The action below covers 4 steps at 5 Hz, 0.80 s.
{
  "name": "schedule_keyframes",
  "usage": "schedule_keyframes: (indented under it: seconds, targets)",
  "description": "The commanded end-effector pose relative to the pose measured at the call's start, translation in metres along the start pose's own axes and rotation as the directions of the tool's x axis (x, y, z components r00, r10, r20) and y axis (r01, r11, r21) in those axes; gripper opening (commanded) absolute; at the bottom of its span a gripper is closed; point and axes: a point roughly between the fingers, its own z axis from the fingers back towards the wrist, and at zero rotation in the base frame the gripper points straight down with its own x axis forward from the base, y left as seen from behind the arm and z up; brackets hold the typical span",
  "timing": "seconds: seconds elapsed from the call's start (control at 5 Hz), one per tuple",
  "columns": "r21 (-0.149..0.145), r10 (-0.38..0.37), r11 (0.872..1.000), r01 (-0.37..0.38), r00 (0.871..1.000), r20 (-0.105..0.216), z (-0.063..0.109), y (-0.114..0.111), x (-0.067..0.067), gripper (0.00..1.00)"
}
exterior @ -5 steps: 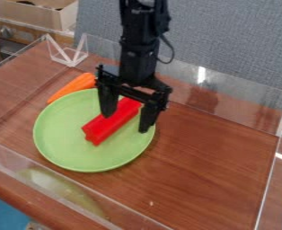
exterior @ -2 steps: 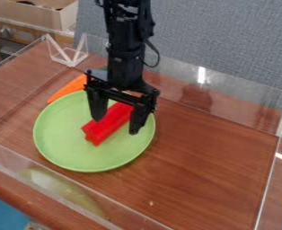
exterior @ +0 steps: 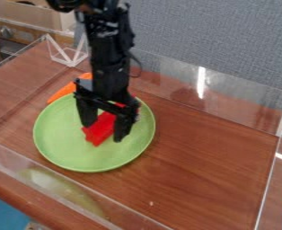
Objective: Put the red object on the right side
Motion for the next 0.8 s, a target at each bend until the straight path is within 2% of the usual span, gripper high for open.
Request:
schedule_keyframes:
  seconds: [0.0, 0.2, 0.4, 0.6]
  targets:
    - [0.012, -0.011, 1.0, 0.01, 0.999, 0.05, 0.019, 0.003, 0.005, 0.0]
    - [0.013, 0.012, 1.0, -0.013, 0.998, 0.064, 0.037, 0.003, 0.002, 1.0]
    - [0.01, -0.058, 0.998, 0.057, 0.995, 0.085, 0.057, 0.001, 0.005, 1.0]
    - [0.014, -0.119, 0.993, 0.118, 0.989, 0.09, 0.06, 0.004, 0.014, 1.0]
